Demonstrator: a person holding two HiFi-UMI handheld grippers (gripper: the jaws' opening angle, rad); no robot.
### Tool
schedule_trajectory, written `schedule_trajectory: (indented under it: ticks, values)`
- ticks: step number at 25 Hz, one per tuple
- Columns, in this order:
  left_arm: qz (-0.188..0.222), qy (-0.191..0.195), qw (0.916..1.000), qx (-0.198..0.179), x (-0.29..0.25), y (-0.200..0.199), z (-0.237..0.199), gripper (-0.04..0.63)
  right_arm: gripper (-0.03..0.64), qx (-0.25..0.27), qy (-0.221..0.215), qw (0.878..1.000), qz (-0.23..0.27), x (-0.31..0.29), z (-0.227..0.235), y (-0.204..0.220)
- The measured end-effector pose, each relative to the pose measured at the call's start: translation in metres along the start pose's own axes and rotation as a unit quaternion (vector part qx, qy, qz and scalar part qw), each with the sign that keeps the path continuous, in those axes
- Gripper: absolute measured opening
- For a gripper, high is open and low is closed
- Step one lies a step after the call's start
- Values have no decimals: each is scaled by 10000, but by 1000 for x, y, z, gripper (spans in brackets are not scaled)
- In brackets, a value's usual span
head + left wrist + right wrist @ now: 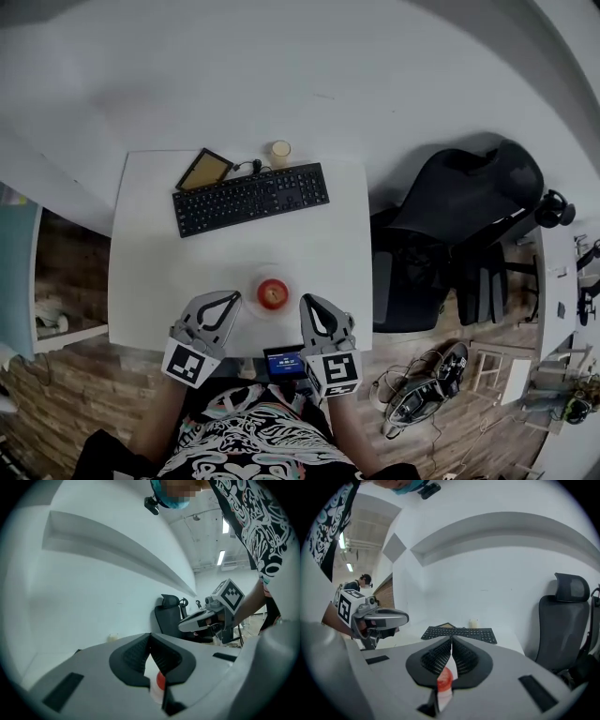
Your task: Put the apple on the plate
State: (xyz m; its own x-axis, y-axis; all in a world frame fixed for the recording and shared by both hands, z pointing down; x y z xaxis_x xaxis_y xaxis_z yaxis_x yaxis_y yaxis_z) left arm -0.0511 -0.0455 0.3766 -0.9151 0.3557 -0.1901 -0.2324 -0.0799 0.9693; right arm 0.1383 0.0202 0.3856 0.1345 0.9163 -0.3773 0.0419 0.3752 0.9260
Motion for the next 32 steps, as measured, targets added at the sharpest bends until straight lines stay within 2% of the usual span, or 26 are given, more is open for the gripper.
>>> schedule_trajectory:
  ticks: [5,9,12,14,20,23,27,32]
  values:
    - [-71,-99,9996,-254,9,-16,-6,15,31,48,97,9995,292,10,-4,-24]
    - [294,-339,9989,114,11,-24,-8,15,31,69,148,9991,393,14,-6,-34]
    - [76,-211,9990,-374,11,-28,-11,15,31,99,167,9986,483,13,-5,-39]
    - [31,-195,9988,-458,11,-30,-12,15,31,88,198,9984,525,14,-5,-40]
    - [122,-241,9989,-388,12,-34,-13,15,31,68,282,9984,495,15,-5,-44]
    - [159,-272,9987,-399,10,-34,-16,15,31,9,271,9971,708,12,-5,-46]
    - [150,-285,9988,-374,10,-33,-17,15,31,53,272,9984,495,13,-4,-43]
    - [293,-315,9983,-400,5,-33,-27,15,31,133,223,9983,531,4,-2,-45]
Point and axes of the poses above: the fingertips, and each gripper's own axes: x backward along the fingers, z to its right, y out of its underside, the point moved 7 cm from there along x, backward along the fingers, and after that the axes turned 4 degrees about y, right-handed, at the moved point
